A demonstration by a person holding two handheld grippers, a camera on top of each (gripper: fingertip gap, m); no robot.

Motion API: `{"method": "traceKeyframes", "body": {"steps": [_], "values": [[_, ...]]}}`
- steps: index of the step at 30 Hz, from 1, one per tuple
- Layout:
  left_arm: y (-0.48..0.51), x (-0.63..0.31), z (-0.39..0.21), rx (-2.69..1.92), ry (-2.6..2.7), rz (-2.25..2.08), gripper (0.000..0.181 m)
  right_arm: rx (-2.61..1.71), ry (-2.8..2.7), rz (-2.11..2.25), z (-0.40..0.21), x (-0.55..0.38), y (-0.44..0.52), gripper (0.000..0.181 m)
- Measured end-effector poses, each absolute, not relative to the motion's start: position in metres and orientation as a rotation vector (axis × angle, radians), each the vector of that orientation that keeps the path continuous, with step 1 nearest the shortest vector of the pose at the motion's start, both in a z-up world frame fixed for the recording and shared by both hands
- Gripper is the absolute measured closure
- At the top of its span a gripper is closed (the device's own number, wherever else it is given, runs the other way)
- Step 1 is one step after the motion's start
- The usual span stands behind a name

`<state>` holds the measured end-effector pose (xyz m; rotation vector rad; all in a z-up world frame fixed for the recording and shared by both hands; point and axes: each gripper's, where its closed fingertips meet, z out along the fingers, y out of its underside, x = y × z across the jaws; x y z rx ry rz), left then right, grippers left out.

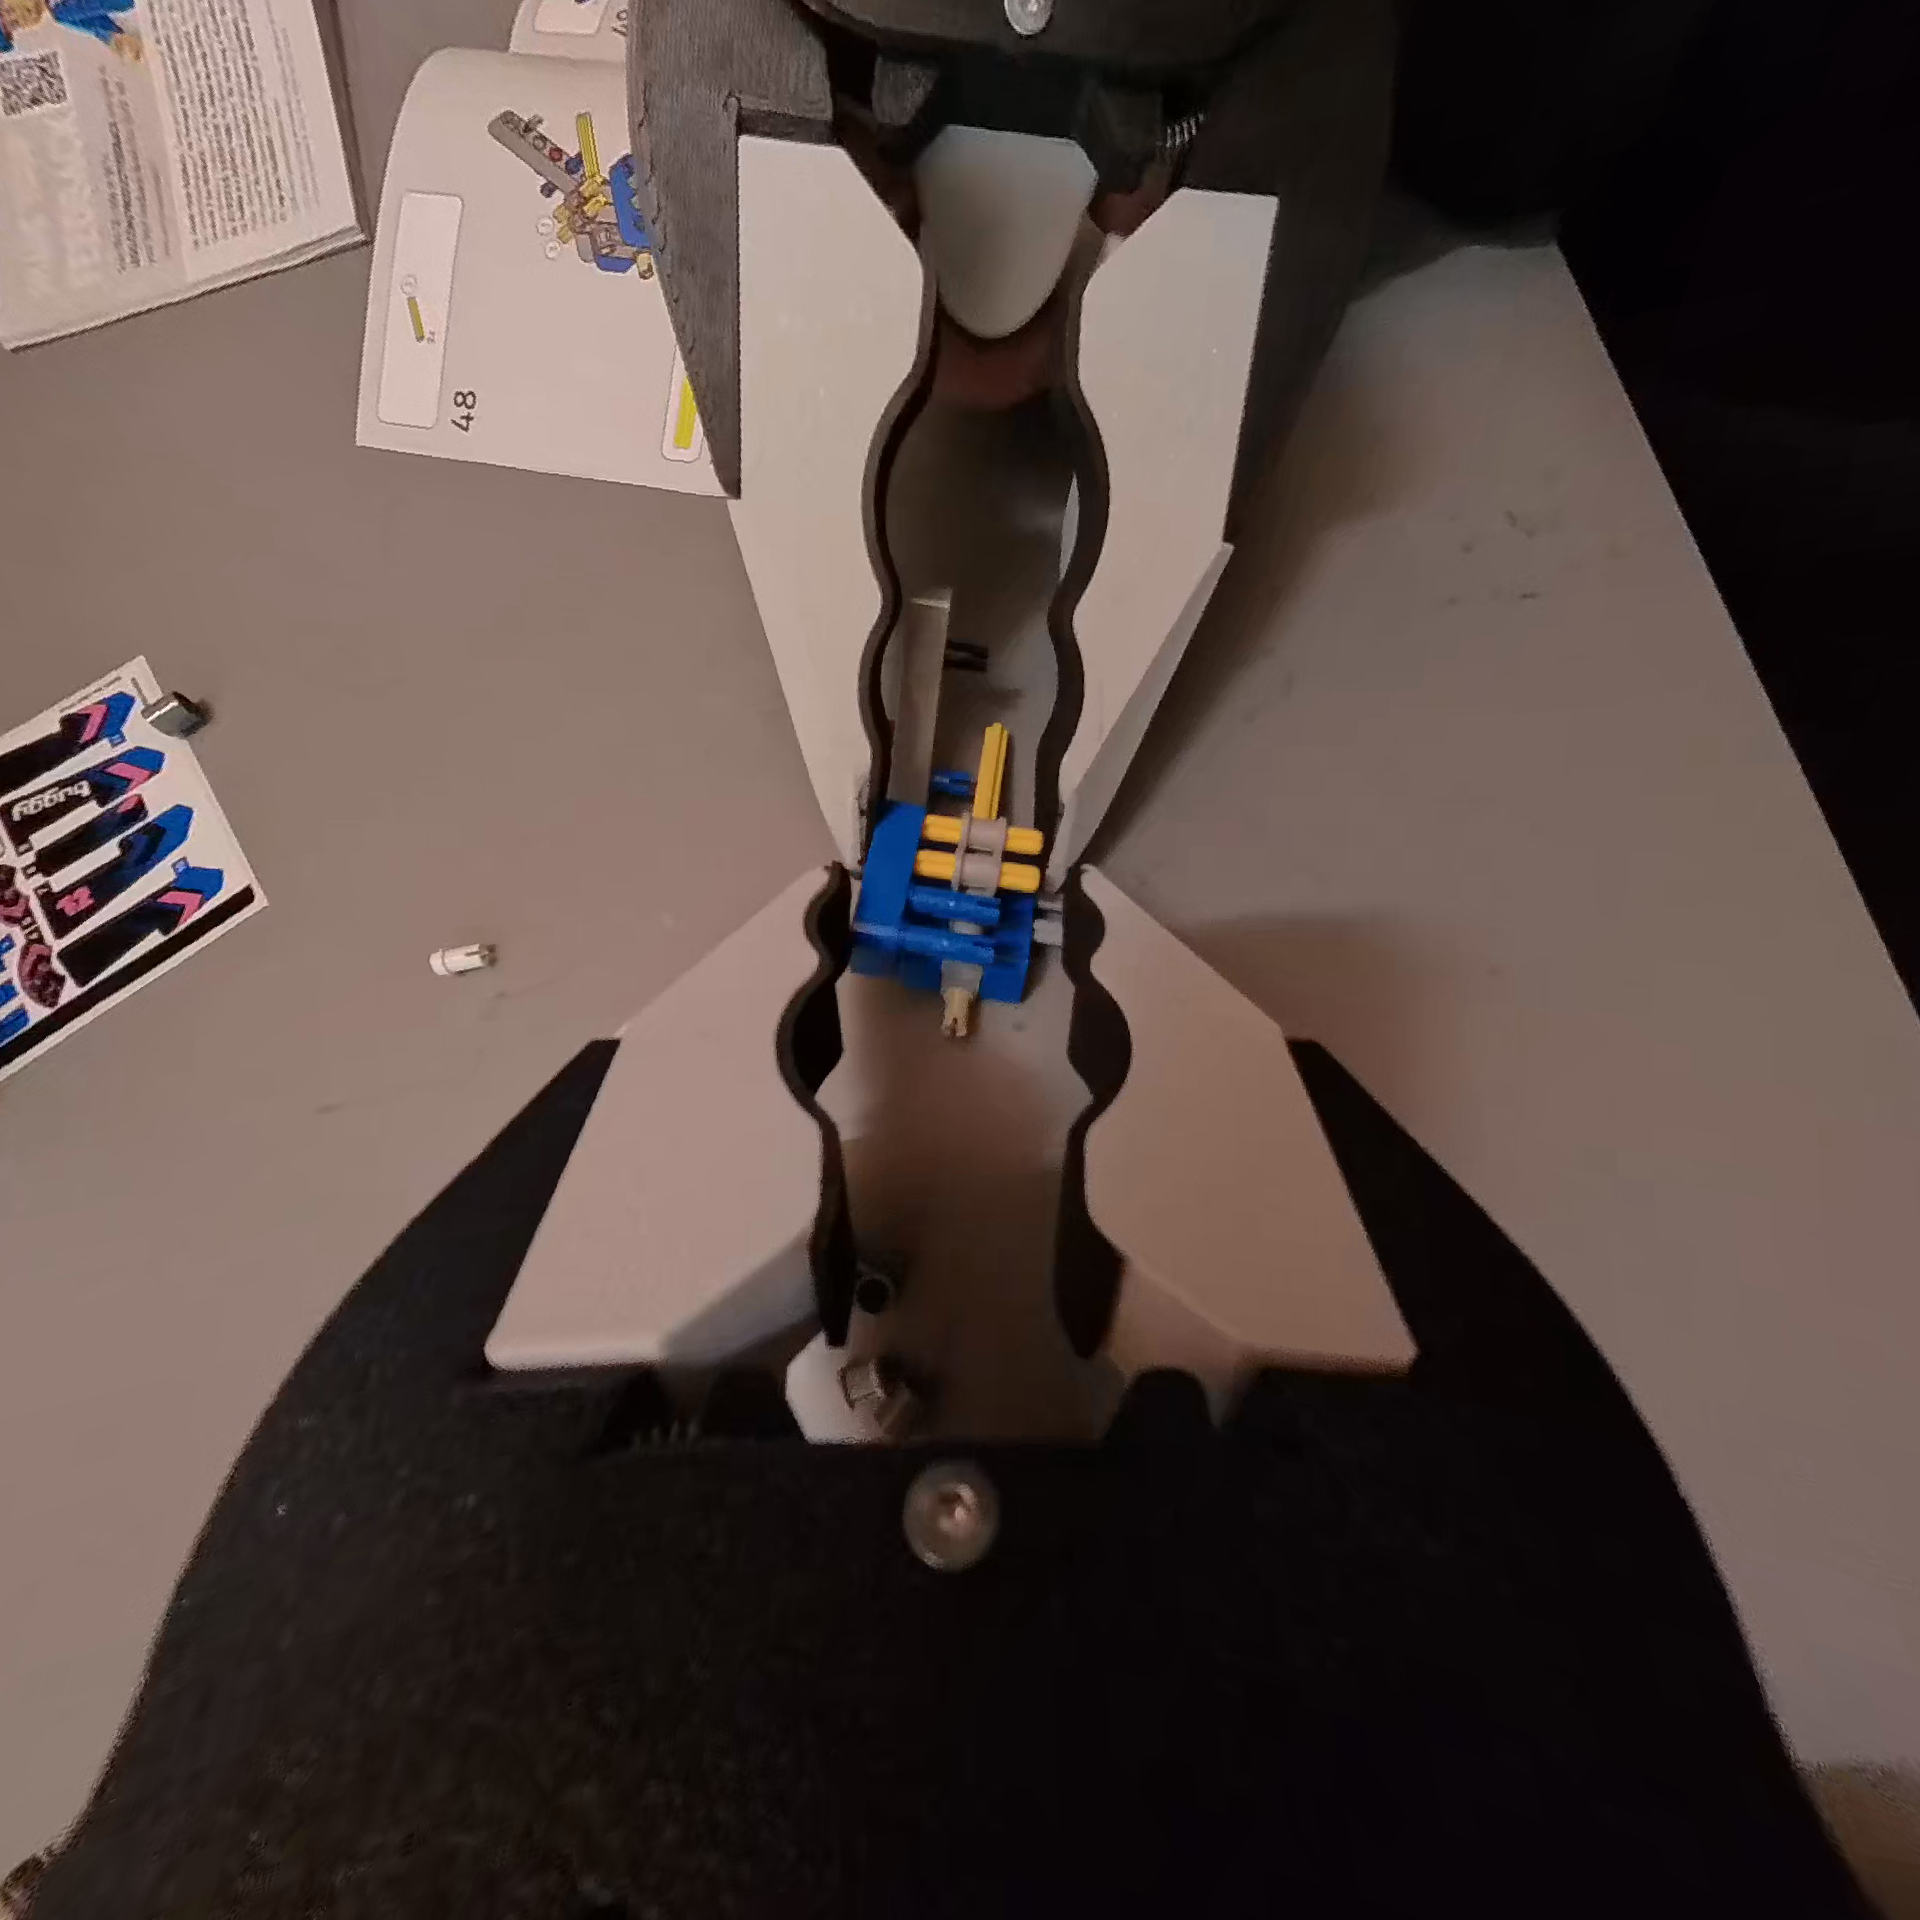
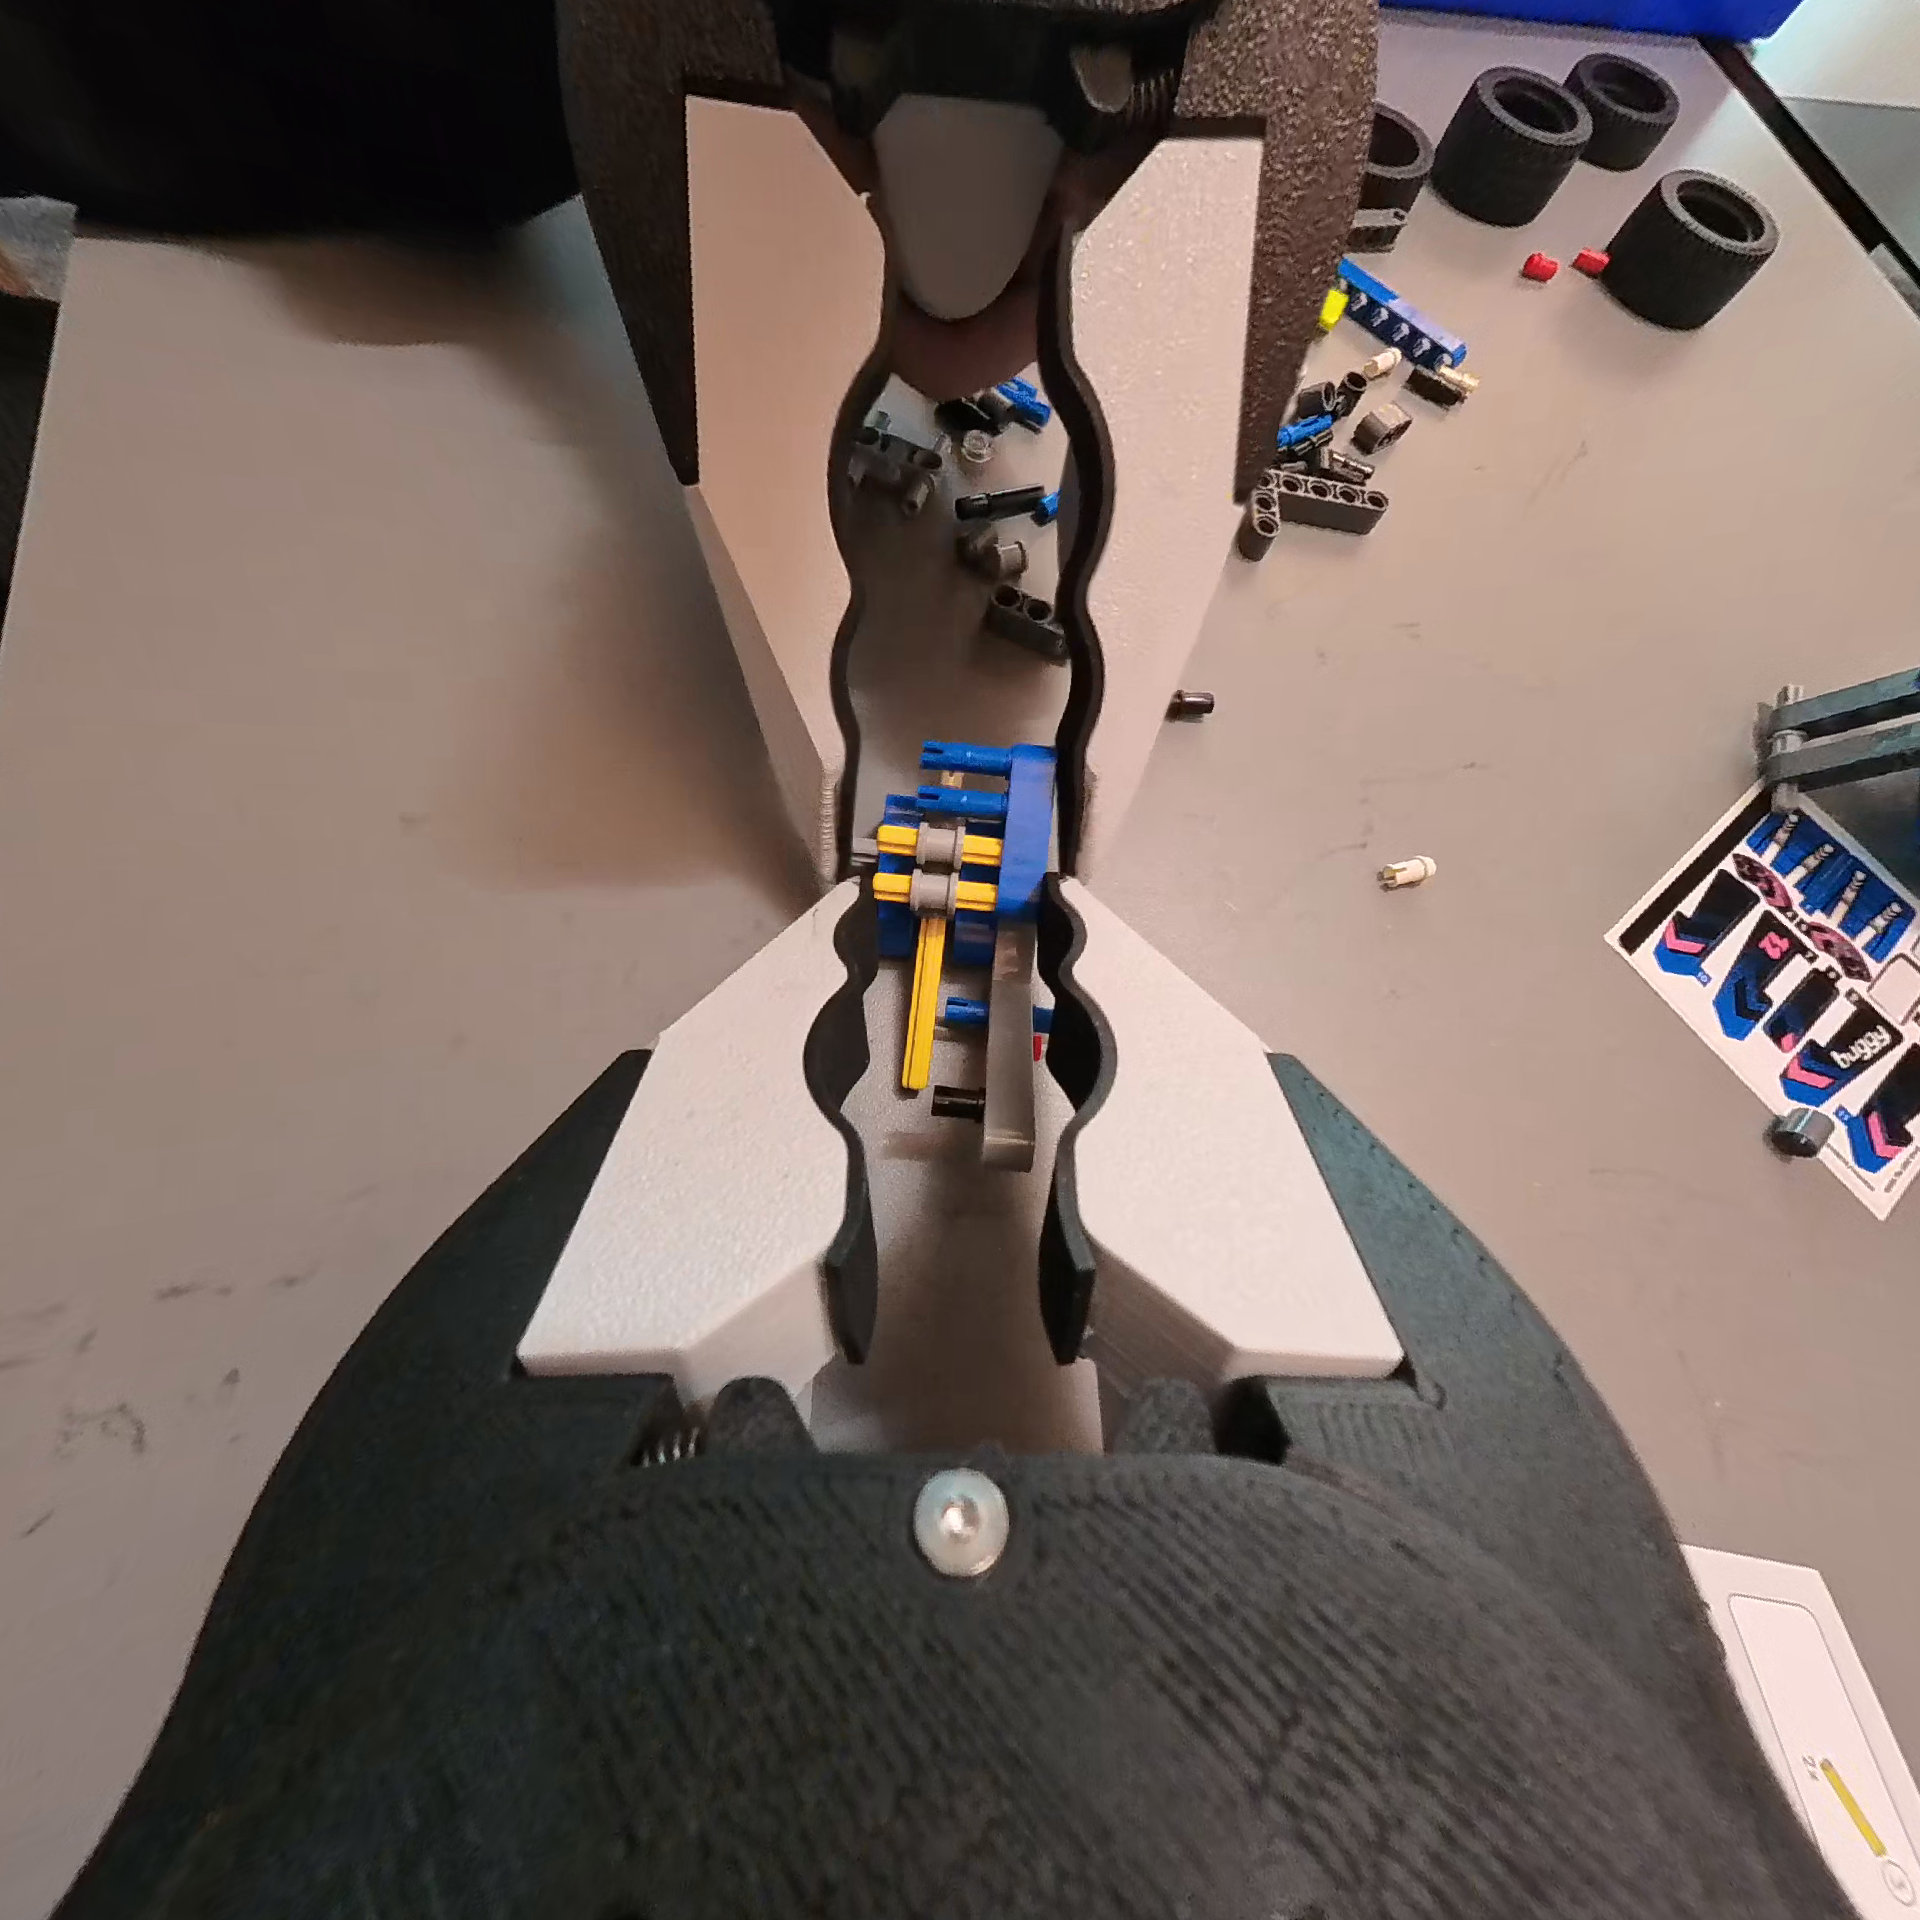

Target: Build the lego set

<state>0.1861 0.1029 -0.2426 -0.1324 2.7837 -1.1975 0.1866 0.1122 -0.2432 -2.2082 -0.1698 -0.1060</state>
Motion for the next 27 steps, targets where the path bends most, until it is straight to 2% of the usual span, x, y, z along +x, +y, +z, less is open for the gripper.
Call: {"method": "traceKeyframes", "body": {"steps": [26,27], "values": [[0.1021,0.1851,-0.2417,-0.081,2.747,-1.207,0.147,-2.21,-0.163,-0.087,-0.243,0.1835,0.1119,0.153],[0.102,0.1845,-0.2416,-0.082,2.746,-1.21,0.147,-2.21,-0.168,-0.085,-0.243,0.1828,0.1118,0.158]]}}
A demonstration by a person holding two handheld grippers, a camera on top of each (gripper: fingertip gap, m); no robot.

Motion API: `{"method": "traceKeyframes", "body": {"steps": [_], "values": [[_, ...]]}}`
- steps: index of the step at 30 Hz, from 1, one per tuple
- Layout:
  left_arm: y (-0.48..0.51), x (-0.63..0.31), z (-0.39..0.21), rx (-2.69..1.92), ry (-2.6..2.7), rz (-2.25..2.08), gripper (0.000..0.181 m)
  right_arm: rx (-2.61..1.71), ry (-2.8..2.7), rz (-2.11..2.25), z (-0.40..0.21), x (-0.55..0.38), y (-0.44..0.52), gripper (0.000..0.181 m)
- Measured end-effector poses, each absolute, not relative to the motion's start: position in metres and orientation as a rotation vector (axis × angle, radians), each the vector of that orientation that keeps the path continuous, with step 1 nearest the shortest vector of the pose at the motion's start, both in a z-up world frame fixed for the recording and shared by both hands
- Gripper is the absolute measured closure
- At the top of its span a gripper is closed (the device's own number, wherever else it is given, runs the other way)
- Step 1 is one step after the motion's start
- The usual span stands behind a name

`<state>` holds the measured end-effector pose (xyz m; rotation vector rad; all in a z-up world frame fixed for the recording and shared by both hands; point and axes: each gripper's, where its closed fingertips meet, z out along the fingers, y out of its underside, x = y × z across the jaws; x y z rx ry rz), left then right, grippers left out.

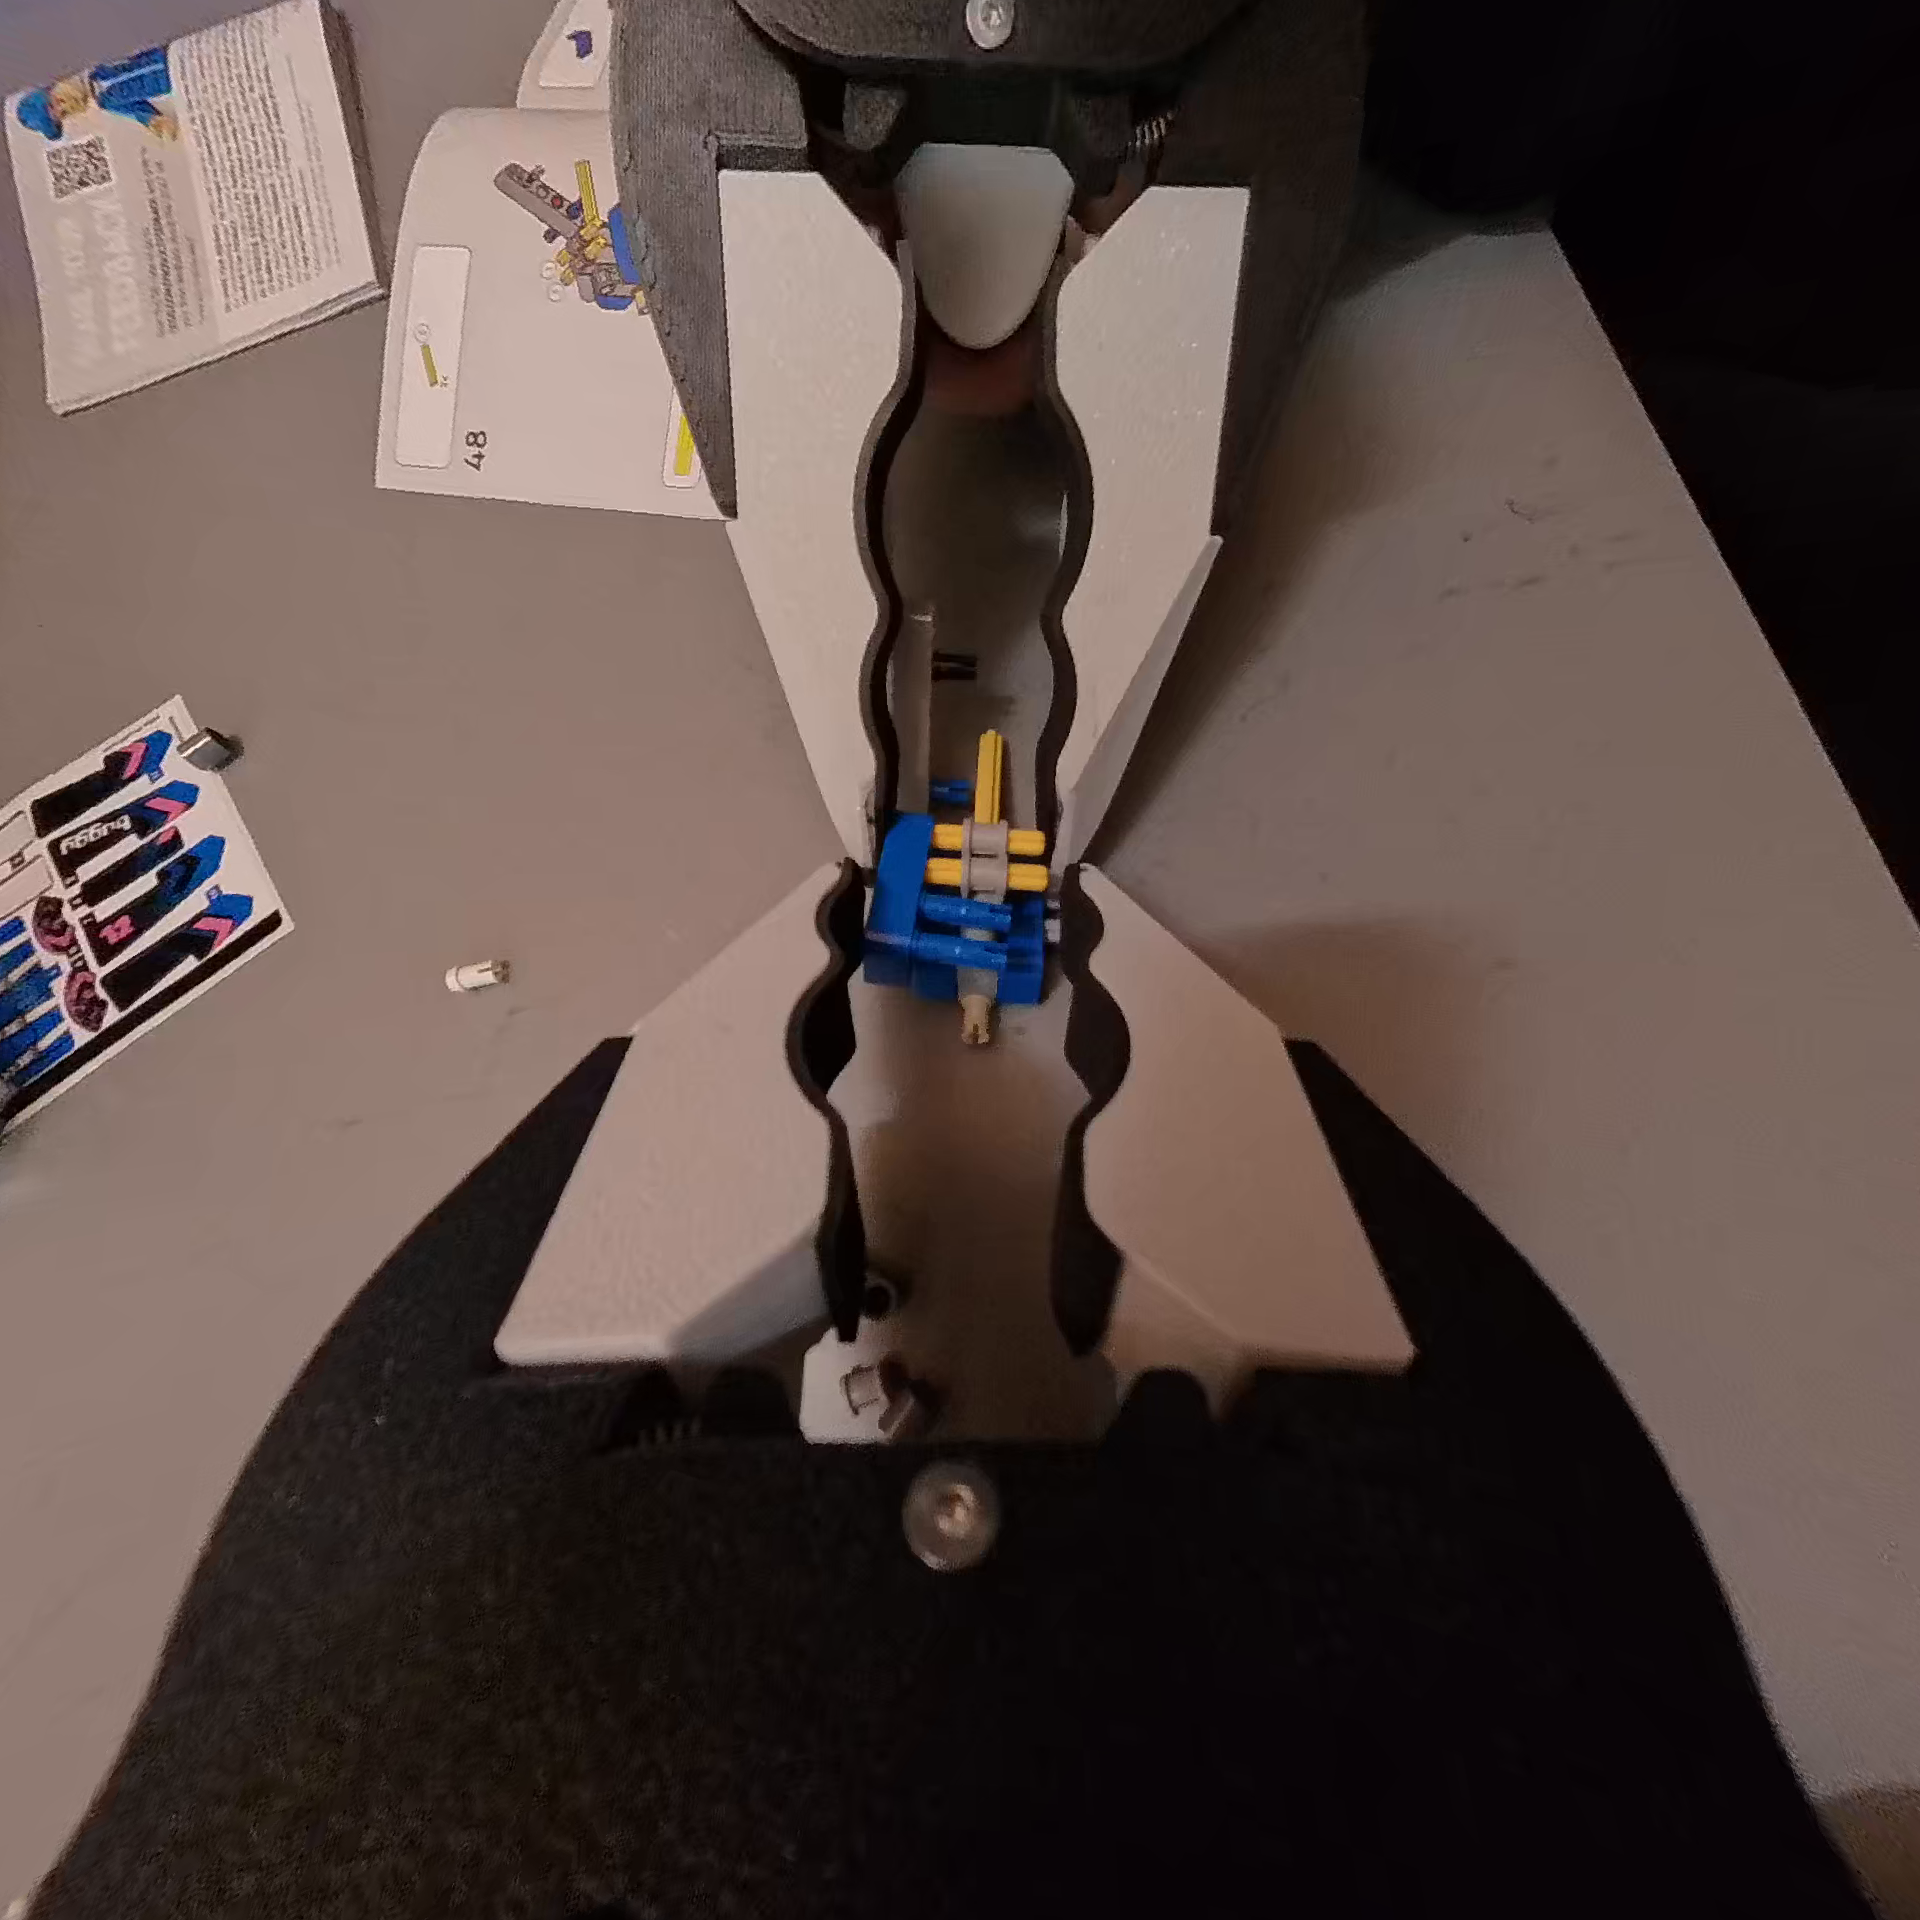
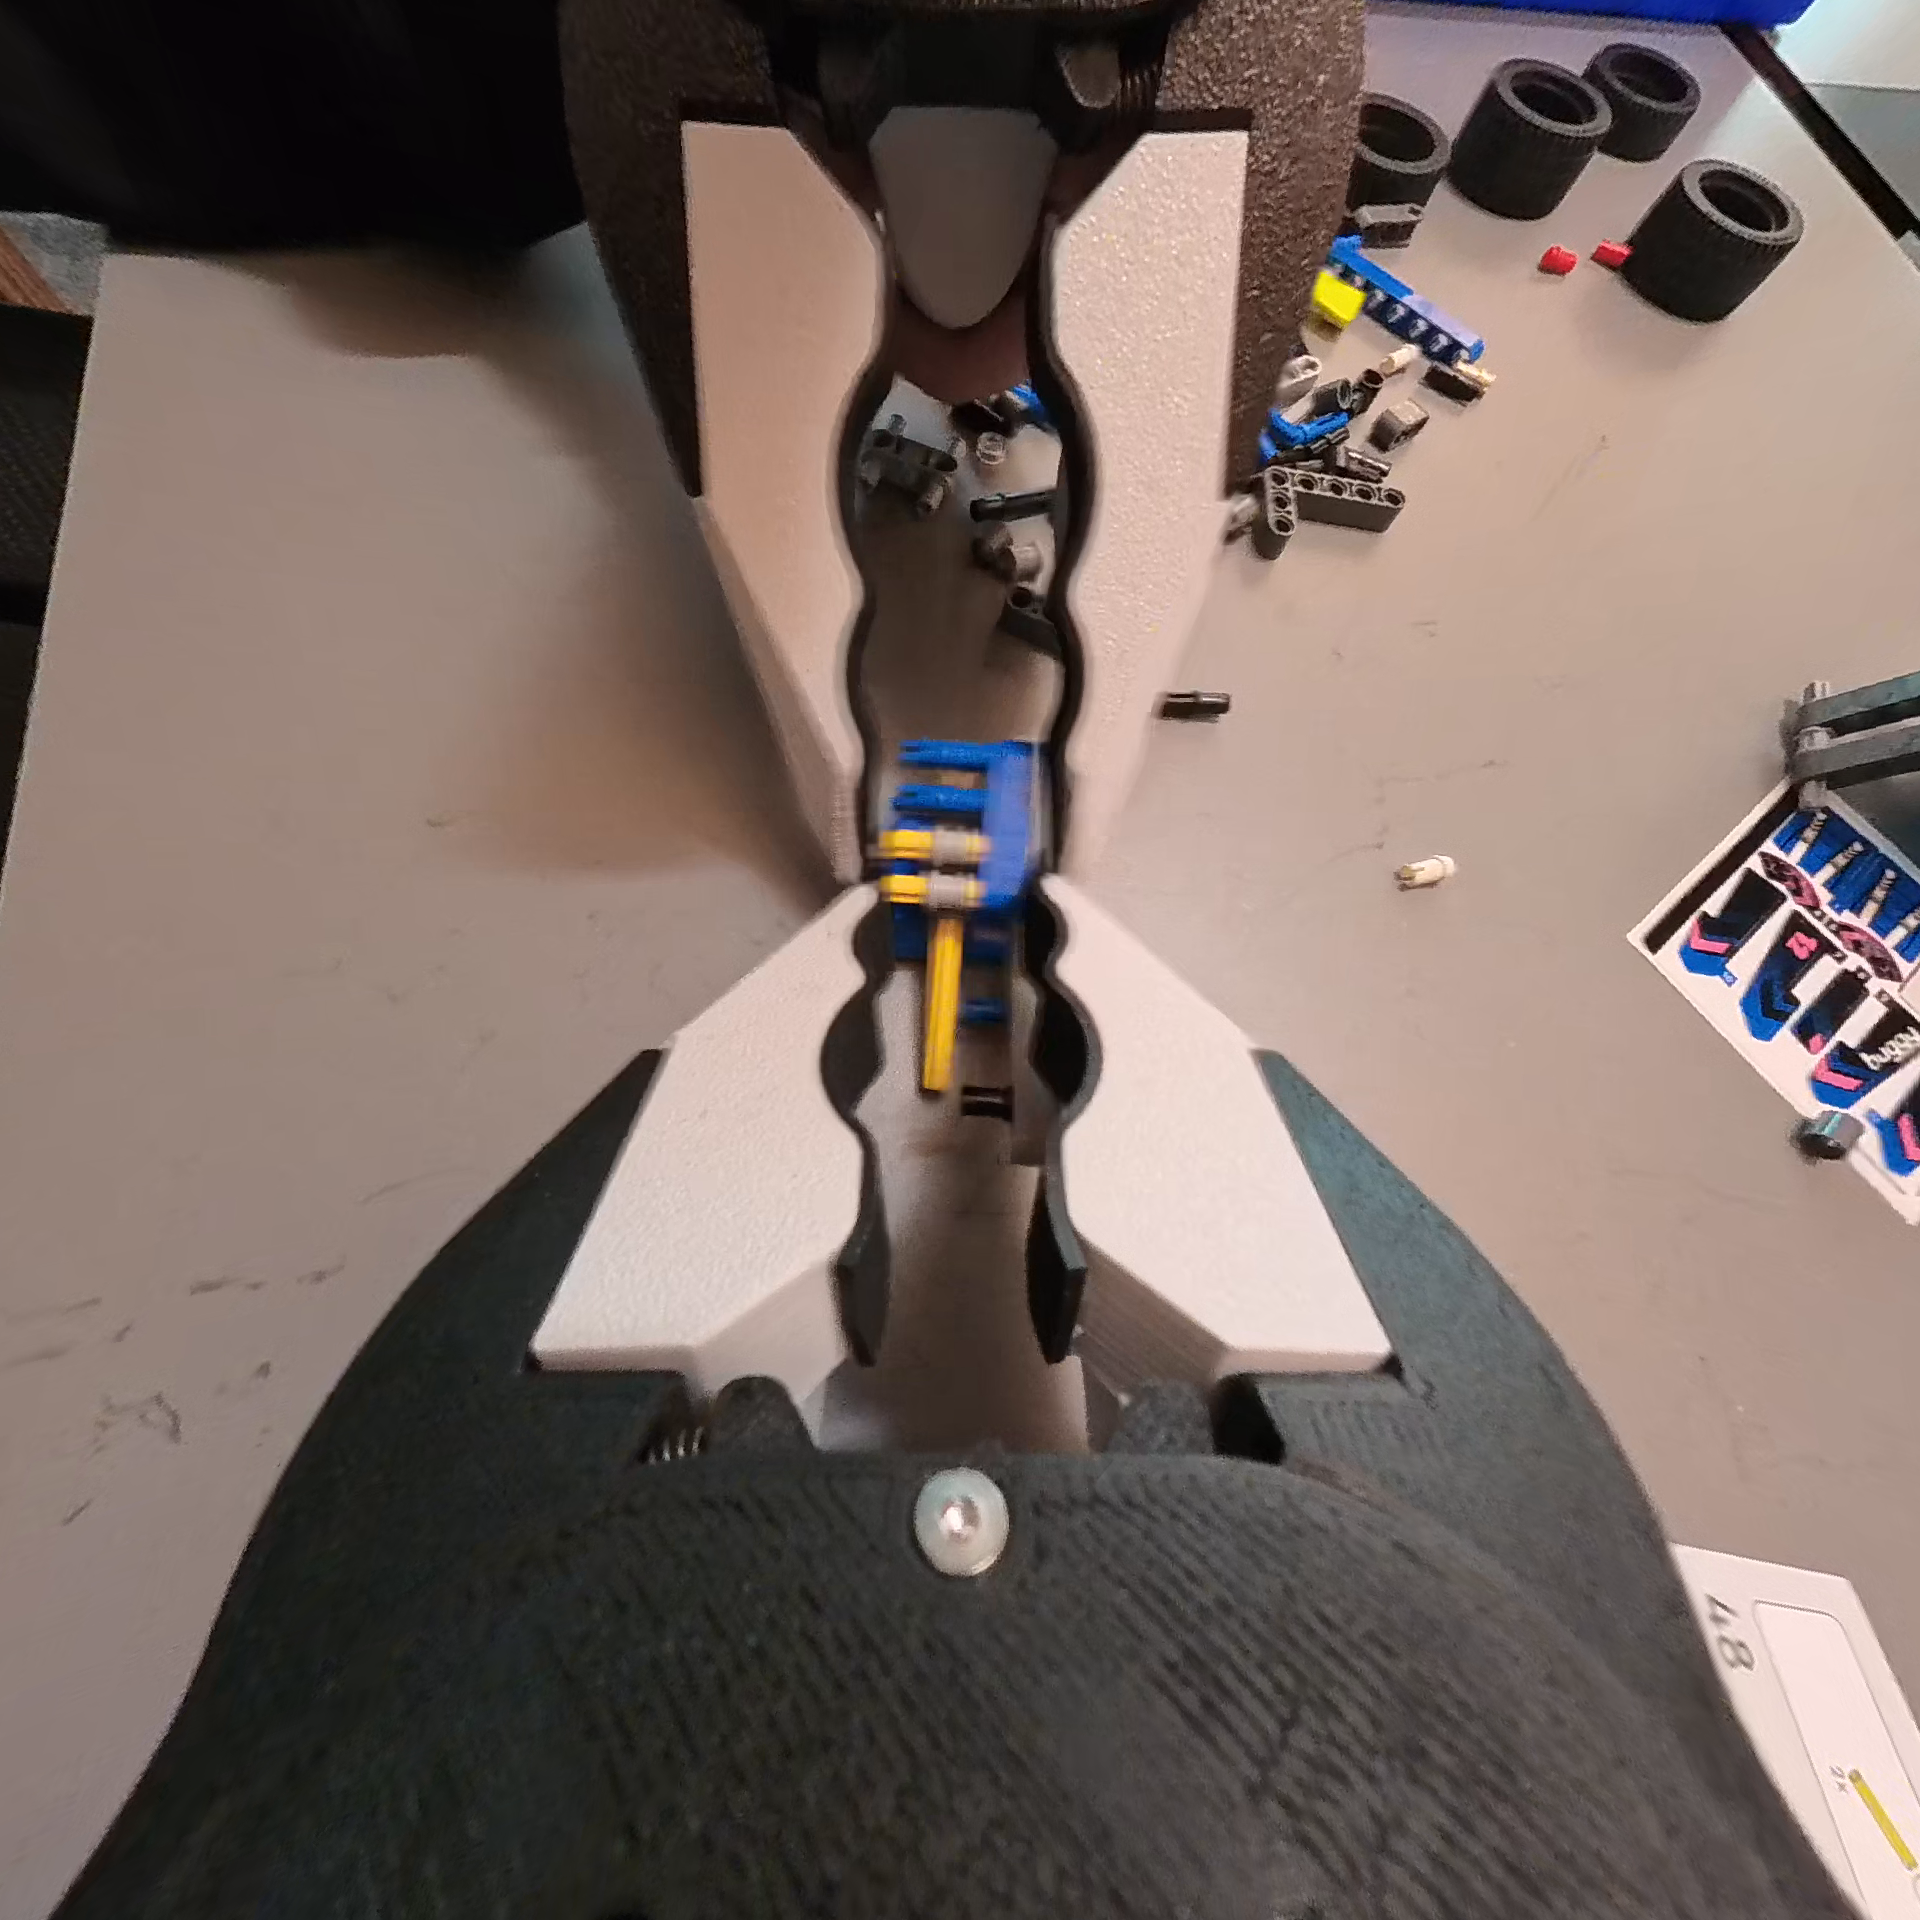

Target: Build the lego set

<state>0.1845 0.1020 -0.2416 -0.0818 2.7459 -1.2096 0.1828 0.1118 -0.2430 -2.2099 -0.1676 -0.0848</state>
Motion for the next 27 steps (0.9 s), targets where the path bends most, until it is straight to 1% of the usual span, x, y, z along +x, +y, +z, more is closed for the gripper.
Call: {"method": "traceKeyframes", "body": {"steps": [1,4,8,10,14,17,20,27], "values": [[0.102,0.184,-0.242,-0.079,2.743,-1.212,0.153,-2.209,-0.168,-0.093,-0.243,0.183,0.112,0.159],[0.102,0.185,-0.242,-0.091,2.721,-1.209,0.154,-2.206,-0.172,-0.126,-0.243,0.185,0.112,0.159],[0.102,0.185,-0.242,-0.111,2.699,-1.219,0.15,-2.204,-0.172,-0.127,-0.243,0.185,0.112,0.159],[0.104,0.185,-0.246,-0.119,2.702,-1.194,0.141,-2.205,-0.172,-0.111,-0.243,0.184,0.111,0.157],[0.107,0.184,-0.252,-0.098,2.682,-1.139,0.138,-2.205,-0.189,-0.097,-0.243,0.182,0.109,0.143],[0.11,0.186,-0.249,-0.095,2.664,-1.137,0.135,-2.186,-0.183,-0.078,-0.239,0.182,0.102,0.139],[0.11,0.184,-0.244,-0.024,2.622,-1.146,0.138,-2.13,-0.14,-0.075,-0.23,0.185,0.095,0.144],[0.116,0.185,-0.248,-0.046,2.649,-1.129,0.135,-2.16,-0.151,-0.049,-0.234,0.187,0.082,0.144]]}}
